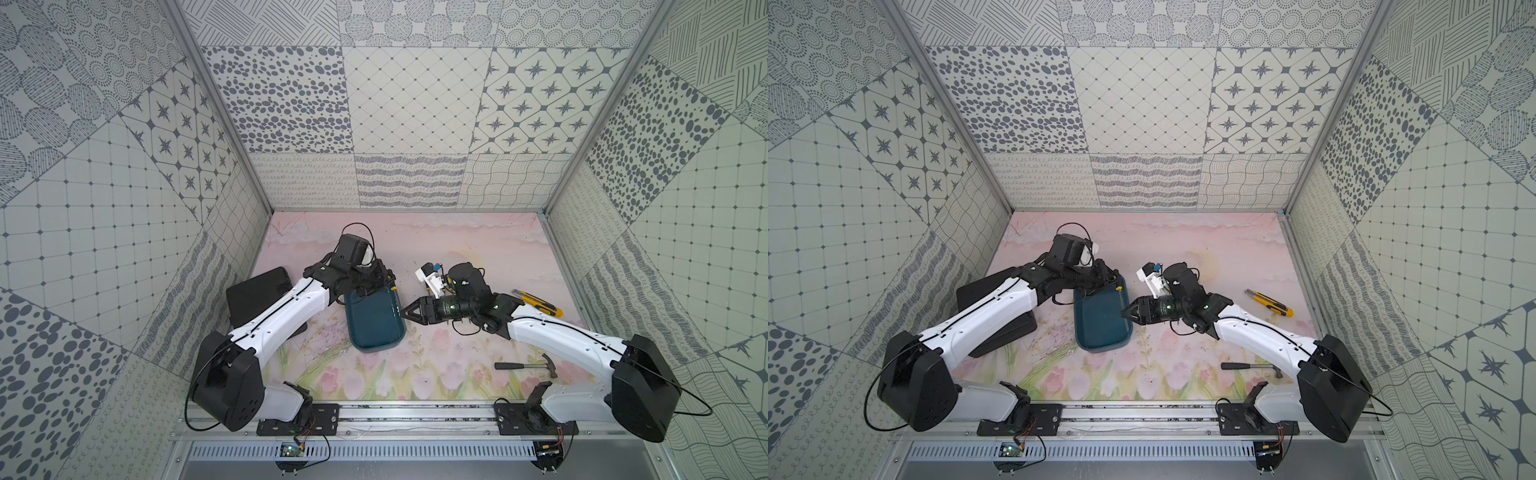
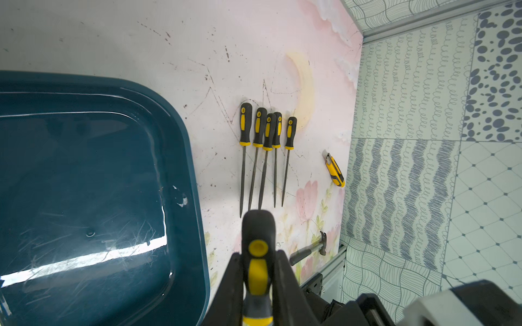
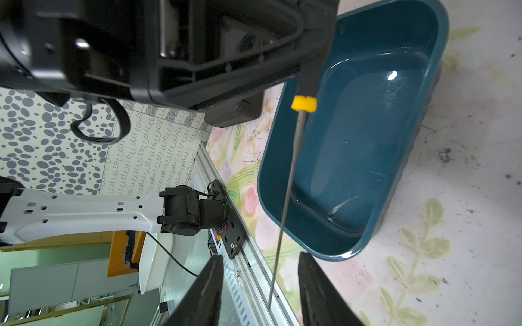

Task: Take the file tool out of the storage box
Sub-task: Pick up the file tool from the storage box.

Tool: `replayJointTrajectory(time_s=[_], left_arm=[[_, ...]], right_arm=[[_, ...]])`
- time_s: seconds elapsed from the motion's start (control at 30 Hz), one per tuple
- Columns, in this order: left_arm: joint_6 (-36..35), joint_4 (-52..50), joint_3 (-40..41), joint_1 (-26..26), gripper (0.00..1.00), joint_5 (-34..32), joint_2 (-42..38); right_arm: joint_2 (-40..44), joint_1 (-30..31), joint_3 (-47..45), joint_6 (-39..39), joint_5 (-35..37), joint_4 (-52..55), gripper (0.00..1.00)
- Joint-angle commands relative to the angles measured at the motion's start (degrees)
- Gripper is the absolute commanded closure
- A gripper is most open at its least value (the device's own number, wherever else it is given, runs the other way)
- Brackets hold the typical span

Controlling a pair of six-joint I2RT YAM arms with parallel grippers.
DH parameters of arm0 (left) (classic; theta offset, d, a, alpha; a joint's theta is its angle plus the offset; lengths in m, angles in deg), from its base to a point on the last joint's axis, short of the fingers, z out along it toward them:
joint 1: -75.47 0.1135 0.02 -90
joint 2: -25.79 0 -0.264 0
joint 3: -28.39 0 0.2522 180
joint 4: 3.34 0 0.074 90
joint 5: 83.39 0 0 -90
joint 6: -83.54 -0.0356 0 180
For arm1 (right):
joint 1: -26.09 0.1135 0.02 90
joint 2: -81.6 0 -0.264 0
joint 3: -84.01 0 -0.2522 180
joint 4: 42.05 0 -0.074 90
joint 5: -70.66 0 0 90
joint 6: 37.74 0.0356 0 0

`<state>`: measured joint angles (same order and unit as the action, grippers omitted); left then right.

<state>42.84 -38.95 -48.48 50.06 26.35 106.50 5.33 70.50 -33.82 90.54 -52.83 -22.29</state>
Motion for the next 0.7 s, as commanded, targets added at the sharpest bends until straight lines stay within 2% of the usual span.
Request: replayJointTrajectory(time_s=[0.0, 0.27, 0.53, 0.67], left_arm=[[1.58, 2.71, -1.0, 0.18, 0.97, 3.52, -0.82], [1.16, 1.67, -1.69, 0.25, 0.97, 2.9, -0.9], [0.96, 2.25, -2.06, 0.38, 0.97, 2.89, -0.9], [-0.34, 2.25, -2.78, 0.45, 0.88, 3.02, -0.56]], right_arm=[[-1.06, 0.38, 1.38, -0.28, 0.01, -1.95, 0.59], [-2.06, 0.88, 2.43, -0.84, 0.9, -0.73, 0.82], [-2.3, 1.17, 3.44, -1.12, 2.31, 0.9, 0.96], [-1.88, 1.69, 5.04, -1.75, 5.81, 4.21, 1.0]])
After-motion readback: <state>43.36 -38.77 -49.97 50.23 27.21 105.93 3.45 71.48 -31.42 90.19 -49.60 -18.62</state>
